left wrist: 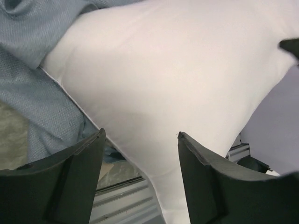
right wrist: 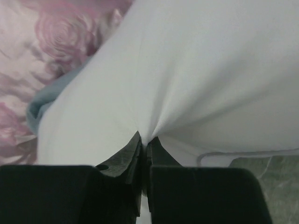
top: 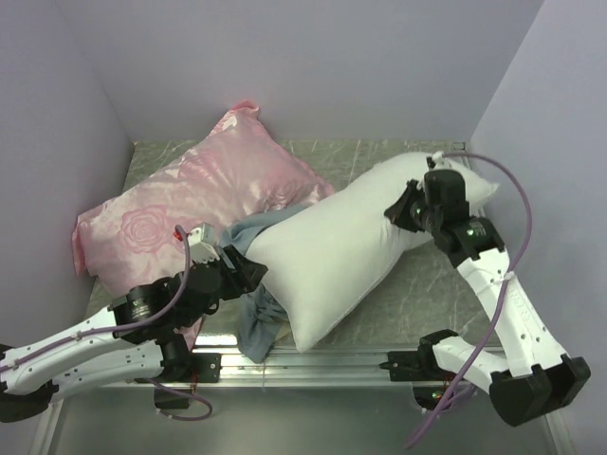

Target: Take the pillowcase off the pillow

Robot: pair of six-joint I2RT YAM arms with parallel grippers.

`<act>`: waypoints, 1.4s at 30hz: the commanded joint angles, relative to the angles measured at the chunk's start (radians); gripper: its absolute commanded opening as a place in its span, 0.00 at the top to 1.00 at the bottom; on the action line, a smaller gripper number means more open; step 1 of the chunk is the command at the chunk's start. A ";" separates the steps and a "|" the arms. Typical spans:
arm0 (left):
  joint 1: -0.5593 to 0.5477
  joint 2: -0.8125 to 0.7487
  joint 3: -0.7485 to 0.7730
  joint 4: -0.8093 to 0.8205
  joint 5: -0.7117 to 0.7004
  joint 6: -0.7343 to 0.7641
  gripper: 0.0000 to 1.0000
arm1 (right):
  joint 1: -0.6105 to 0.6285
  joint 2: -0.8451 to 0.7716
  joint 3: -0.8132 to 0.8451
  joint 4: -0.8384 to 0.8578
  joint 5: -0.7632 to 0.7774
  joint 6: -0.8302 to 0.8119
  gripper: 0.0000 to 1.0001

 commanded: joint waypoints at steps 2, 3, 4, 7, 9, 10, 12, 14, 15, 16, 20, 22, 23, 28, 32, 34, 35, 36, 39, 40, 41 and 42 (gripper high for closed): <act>0.003 0.021 0.062 -0.035 -0.039 0.044 0.30 | -0.001 -0.195 -0.214 0.195 -0.005 0.099 0.88; 0.003 0.025 0.063 -0.030 -0.037 0.050 0.29 | -0.001 -0.226 -0.265 0.196 0.006 0.111 0.73; 0.003 0.026 0.068 -0.021 -0.037 0.061 0.29 | -0.001 -0.281 -0.358 0.198 0.009 0.130 0.65; 0.003 0.037 0.069 0.003 -0.048 0.099 0.27 | 0.001 -0.385 -0.516 0.202 0.015 0.170 0.43; 0.004 0.051 0.069 0.020 -0.053 0.131 0.24 | 0.003 -0.441 -0.578 0.209 0.015 0.188 0.34; 0.003 0.054 0.071 0.028 -0.053 0.144 0.23 | 0.006 -0.491 -0.616 0.204 0.030 0.203 0.27; 0.003 0.057 0.072 0.046 -0.051 0.174 0.20 | 0.006 -0.533 -0.626 0.163 0.070 0.208 0.08; 0.004 0.054 0.074 0.072 -0.045 0.203 0.16 | 0.004 -0.567 -0.592 0.103 0.110 0.197 0.07; 0.003 0.055 0.079 0.076 -0.045 0.210 0.16 | 0.006 -0.576 -0.550 0.085 0.112 0.185 0.07; 0.004 0.058 0.094 0.074 -0.048 0.216 0.15 | 0.004 -0.579 -0.525 0.054 0.104 0.181 0.07; 0.003 0.095 0.132 0.059 -0.040 0.254 0.12 | 0.004 -0.584 -0.411 -0.009 0.072 0.136 0.06; 0.003 0.109 0.158 0.040 -0.048 0.250 0.13 | 0.004 -0.594 -0.370 -0.026 0.058 0.115 0.06; 0.003 0.117 0.161 0.040 -0.044 0.259 0.13 | 0.004 -0.594 -0.356 -0.043 0.049 0.109 0.06; 0.003 0.088 0.166 0.062 -0.037 0.265 0.12 | 0.004 -0.613 -0.291 -0.069 0.017 0.086 0.05; 0.003 0.032 0.145 0.082 -0.051 0.273 0.11 | 0.004 -0.614 -0.270 -0.081 0.017 0.073 0.05; 0.004 0.022 0.140 0.080 -0.054 0.270 0.11 | 0.004 -0.630 -0.279 -0.071 0.020 0.072 0.05; 0.003 0.020 0.141 0.077 -0.056 0.271 0.11 | 0.006 -0.634 -0.284 -0.057 0.018 0.075 0.05; 0.004 0.020 0.144 0.071 -0.056 0.271 0.11 | 0.004 -0.639 -0.290 -0.046 0.015 0.075 0.05; 0.003 0.019 0.155 0.046 -0.070 0.271 0.11 | 0.004 -0.637 -0.313 -0.012 0.009 0.075 0.05; 0.004 0.015 0.155 0.051 -0.070 0.274 0.11 | 0.006 -0.636 -0.313 -0.008 0.009 0.073 0.05; 0.004 0.011 0.154 0.057 -0.062 0.282 0.11 | 0.006 -0.634 -0.313 -0.008 0.014 0.070 0.05; 0.004 0.009 0.155 0.060 -0.059 0.285 0.11 | 0.004 -0.637 -0.310 -0.008 0.018 0.066 0.05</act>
